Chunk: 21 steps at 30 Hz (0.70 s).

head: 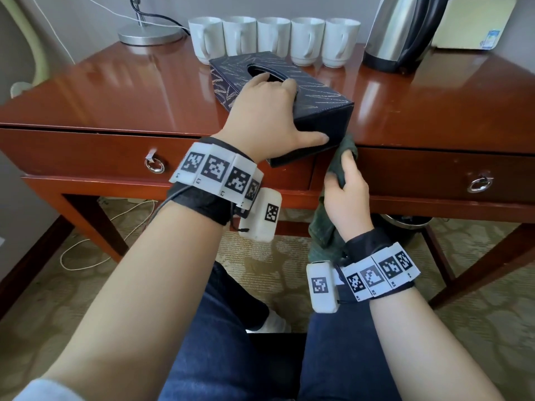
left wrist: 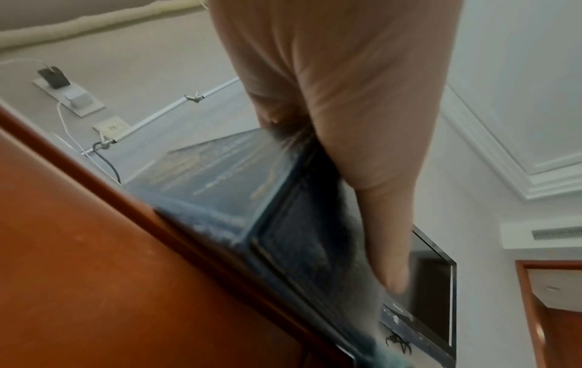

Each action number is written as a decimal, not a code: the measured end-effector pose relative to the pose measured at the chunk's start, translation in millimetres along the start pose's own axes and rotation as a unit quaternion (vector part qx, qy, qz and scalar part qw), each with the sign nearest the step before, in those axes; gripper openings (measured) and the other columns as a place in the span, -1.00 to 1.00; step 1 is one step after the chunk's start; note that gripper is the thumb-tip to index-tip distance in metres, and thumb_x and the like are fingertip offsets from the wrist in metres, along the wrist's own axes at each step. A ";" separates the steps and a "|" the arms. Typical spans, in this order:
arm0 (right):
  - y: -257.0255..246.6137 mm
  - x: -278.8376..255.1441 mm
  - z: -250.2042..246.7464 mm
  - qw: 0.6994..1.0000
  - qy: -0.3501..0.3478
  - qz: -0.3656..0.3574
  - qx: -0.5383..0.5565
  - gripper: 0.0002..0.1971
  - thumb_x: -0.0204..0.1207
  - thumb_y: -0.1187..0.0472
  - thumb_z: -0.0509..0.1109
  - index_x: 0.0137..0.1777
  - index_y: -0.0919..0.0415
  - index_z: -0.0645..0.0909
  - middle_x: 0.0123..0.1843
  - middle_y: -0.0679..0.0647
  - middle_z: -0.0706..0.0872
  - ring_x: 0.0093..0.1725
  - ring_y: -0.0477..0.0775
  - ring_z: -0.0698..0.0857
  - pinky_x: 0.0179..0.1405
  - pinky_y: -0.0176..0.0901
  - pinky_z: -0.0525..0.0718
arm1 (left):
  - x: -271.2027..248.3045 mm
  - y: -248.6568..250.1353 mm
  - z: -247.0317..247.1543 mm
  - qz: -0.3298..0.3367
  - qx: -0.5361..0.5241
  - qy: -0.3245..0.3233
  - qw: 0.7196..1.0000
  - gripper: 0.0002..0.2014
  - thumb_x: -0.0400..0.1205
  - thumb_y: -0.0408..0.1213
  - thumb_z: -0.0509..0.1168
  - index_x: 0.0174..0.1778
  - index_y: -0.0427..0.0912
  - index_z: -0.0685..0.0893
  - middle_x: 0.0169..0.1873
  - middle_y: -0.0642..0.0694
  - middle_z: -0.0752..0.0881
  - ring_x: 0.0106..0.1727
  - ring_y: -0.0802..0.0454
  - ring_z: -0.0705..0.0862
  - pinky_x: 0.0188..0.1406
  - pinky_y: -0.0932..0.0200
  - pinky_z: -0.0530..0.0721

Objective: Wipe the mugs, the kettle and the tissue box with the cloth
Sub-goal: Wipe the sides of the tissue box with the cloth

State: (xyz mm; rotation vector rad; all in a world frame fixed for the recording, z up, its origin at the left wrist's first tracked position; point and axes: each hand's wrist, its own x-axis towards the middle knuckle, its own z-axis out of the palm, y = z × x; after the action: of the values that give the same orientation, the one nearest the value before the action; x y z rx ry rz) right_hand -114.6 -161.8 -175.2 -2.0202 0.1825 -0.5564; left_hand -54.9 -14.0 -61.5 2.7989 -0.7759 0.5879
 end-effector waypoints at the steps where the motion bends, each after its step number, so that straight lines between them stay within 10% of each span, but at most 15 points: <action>1: -0.4 -0.7 -0.3 1.000 -0.005 -0.003 0.019 -0.55 0.69 0.32 0.18 0.58 0.15 0.36 0.28 0.08 0.52 0.23 -0.03 0.48 0.10 -0.46 0.29 | -2.9 -4.2 -2.4 0.005 -0.021 -0.006 1.000 -0.07 0.35 0.48 0.34 0.35 -0.28 0.56 0.16 -0.17 0.73 0.32 -0.13 0.61 0.61 0.14 0.12; 9: -0.8 -14.9 5.7 0.986 0.052 -0.156 0.023 -0.71 0.54 0.43 0.27 0.21 0.41 0.68 -0.12 0.02 0.59 -0.15 -0.20 0.49 -0.08 -0.62 0.40 | -23.5 -59.6 -24.9 0.053 -0.050 -0.045 0.996 0.03 0.26 0.58 0.20 0.56 -0.02 0.51 0.58 -0.07 0.46 0.73 -0.07 0.12 0.70 -0.14 -0.19; 14: -8.0 -19.2 14.4 0.983 0.026 -0.180 0.039 -0.68 0.50 0.42 0.26 0.22 0.44 0.67 0.02 0.04 0.62 0.01 -0.25 0.53 0.07 -0.66 0.41 | -41.0 -77.5 -32.1 -0.043 -0.018 0.014 0.999 -0.14 0.40 0.16 0.52 0.61 -0.04 0.44 0.69 -0.12 0.26 0.74 -0.18 -0.01 0.67 -0.15 -0.21; 21: -9.4 -20.3 17.8 0.984 0.005 -0.171 0.045 -0.70 0.53 0.53 0.30 0.24 0.44 0.66 0.05 0.04 0.61 0.04 -0.28 0.52 0.08 -0.69 0.39 | -60.2 -49.7 2.1 -0.239 -0.278 0.125 0.922 0.07 0.41 0.27 0.50 0.69 -0.19 0.16 0.62 -0.07 0.23 0.65 0.05 0.18 0.48 0.29 0.15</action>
State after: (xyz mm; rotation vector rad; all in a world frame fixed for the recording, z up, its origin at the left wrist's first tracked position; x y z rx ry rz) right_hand -125.3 -135.9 -180.6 -1.9705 -0.1858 -0.7735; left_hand -75.3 55.0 -91.7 2.2027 -0.1496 0.5161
